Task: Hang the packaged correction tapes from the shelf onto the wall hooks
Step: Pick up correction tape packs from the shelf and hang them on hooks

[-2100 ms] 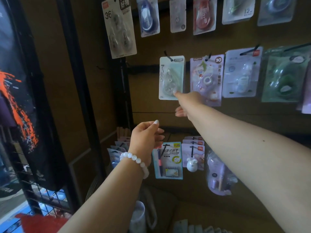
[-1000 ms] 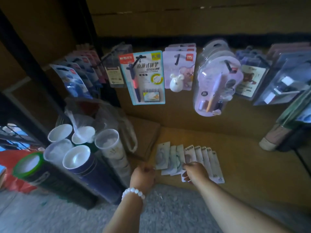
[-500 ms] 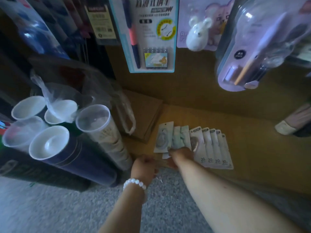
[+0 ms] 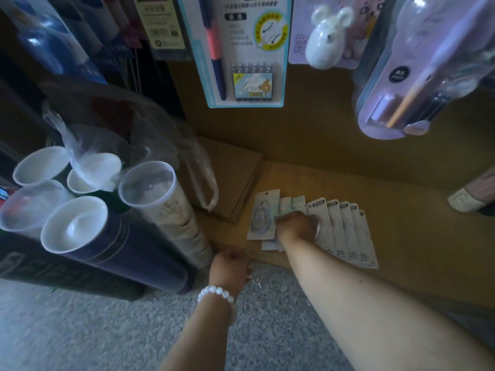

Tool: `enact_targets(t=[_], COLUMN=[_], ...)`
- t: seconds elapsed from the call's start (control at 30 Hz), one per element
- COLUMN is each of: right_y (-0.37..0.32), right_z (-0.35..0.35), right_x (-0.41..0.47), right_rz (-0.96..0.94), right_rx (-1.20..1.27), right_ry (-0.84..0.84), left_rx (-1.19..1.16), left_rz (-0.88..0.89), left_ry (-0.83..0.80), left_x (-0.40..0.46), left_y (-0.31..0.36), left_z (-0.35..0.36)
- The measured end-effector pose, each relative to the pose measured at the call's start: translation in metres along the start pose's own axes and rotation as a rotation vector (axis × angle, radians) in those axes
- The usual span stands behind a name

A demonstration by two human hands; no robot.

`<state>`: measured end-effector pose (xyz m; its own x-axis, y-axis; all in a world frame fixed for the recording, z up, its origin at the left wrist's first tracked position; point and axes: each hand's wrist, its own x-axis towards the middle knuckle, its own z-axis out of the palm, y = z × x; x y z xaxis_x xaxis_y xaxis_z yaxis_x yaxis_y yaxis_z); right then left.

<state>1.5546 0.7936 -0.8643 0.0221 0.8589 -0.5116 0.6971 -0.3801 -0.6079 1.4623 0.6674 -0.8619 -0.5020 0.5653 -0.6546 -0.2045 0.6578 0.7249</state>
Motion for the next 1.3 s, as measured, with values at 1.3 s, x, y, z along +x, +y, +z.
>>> enact_targets(t=[1.3], right_y=[0.022], right_z=[-0.013], right_x=[-0.002], right_rz=[-0.237], right_rx=[-0.302], right_ry=[0.313], left_rx=[-0.466], left_rz=[-0.020], left_ry=[-0.020], left_x=[0.018], left_y=[-0.022], left_z=[0.004])
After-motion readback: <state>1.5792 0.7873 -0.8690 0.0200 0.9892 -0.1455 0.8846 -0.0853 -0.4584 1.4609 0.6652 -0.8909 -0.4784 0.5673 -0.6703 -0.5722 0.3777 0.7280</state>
